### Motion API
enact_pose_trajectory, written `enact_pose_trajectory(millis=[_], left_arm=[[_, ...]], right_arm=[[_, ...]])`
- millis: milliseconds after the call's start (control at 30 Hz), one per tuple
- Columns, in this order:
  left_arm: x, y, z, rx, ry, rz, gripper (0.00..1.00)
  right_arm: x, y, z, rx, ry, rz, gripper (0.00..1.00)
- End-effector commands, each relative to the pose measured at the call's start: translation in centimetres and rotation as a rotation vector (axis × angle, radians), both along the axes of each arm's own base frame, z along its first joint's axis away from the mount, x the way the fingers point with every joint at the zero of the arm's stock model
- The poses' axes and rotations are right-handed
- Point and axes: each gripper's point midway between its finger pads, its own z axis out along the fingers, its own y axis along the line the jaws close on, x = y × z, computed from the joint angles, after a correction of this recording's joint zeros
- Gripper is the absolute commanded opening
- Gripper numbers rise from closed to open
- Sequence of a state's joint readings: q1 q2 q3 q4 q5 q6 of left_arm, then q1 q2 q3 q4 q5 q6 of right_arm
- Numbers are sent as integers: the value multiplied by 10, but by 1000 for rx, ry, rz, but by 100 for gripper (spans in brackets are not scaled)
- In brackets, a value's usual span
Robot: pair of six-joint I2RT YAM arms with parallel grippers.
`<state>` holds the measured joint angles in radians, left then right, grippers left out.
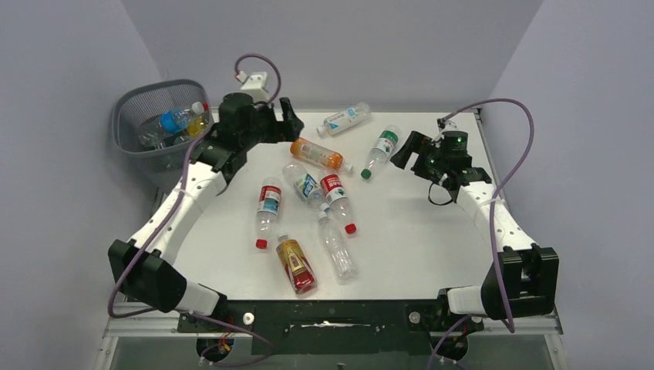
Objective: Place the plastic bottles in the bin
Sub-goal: Pick up the plastic bottle at the center of the board.
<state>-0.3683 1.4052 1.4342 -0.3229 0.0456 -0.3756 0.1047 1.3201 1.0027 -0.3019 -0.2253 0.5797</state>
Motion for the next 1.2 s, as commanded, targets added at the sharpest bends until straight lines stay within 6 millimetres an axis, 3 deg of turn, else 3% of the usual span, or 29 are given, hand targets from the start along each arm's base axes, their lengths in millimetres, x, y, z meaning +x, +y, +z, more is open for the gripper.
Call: enact_pose_trajectory(millis=[0, 133, 367, 500, 667, 933, 1167], left_arm=[[1, -65, -27, 69, -7, -181, 84], [10, -108, -63, 135, 33, -275, 85], [22, -163, -86, 143, 28, -364, 85], [22, -215, -109, 249, -3, -438, 85], [37, -257, -128, 272, -44, -463, 86], [69, -291, -159, 279, -55, -462, 88], [89, -294, -175, 291, -67, -381, 88]], right_arm=[[13, -4, 26, -13, -69, -4, 98], [-6, -6, 28, -17, -69, -4, 98], [-47, -9, 16, 1, -83, -10, 98], [-57, -10, 15, 2, -82, -2, 98], [-68, -12, 21, 2, -101, 0, 98], [-79, -8, 34, 26, -137, 15, 98], [-81, -8, 35, 27, -141, 22, 98]])
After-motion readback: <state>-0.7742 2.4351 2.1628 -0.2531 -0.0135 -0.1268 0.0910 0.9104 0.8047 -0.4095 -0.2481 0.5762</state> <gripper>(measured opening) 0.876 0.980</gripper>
